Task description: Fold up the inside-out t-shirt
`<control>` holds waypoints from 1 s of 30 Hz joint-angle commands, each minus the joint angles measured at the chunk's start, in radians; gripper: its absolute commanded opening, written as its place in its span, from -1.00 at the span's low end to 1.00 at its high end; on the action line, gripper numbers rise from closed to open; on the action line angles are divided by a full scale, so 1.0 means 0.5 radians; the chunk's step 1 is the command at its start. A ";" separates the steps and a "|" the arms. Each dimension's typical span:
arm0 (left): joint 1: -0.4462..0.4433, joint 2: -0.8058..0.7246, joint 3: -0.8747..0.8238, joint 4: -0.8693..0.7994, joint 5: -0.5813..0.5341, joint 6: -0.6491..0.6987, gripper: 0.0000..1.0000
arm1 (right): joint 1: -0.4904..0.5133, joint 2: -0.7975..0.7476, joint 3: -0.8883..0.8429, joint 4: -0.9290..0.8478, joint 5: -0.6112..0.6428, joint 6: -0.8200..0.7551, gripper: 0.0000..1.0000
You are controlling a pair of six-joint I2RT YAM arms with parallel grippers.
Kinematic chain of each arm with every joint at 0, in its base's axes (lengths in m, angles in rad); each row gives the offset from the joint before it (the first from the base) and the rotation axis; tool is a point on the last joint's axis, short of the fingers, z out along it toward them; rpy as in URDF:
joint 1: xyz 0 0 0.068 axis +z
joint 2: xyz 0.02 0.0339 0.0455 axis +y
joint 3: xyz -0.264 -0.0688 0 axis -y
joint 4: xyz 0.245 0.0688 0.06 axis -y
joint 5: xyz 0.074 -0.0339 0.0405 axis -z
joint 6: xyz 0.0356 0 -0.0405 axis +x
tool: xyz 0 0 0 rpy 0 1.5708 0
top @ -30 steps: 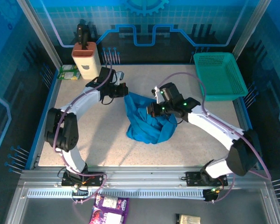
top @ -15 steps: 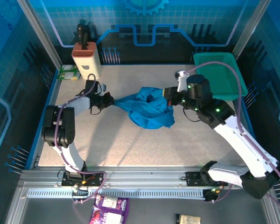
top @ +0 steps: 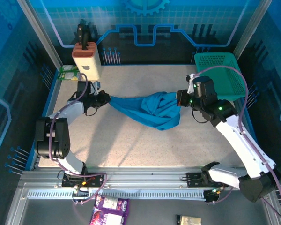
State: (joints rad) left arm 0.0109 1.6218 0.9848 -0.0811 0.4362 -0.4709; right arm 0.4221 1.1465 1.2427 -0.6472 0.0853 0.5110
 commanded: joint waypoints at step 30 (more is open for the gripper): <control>-1.120 -0.316 0.023 -0.378 -0.415 -0.143 0.10 | -0.022 0.250 0.008 0.141 -0.177 -0.090 -1.00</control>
State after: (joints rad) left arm -0.5213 1.4097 1.0145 -0.3061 0.2565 -0.4774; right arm 0.4221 1.2778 1.2510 -0.6090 -0.0078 0.4839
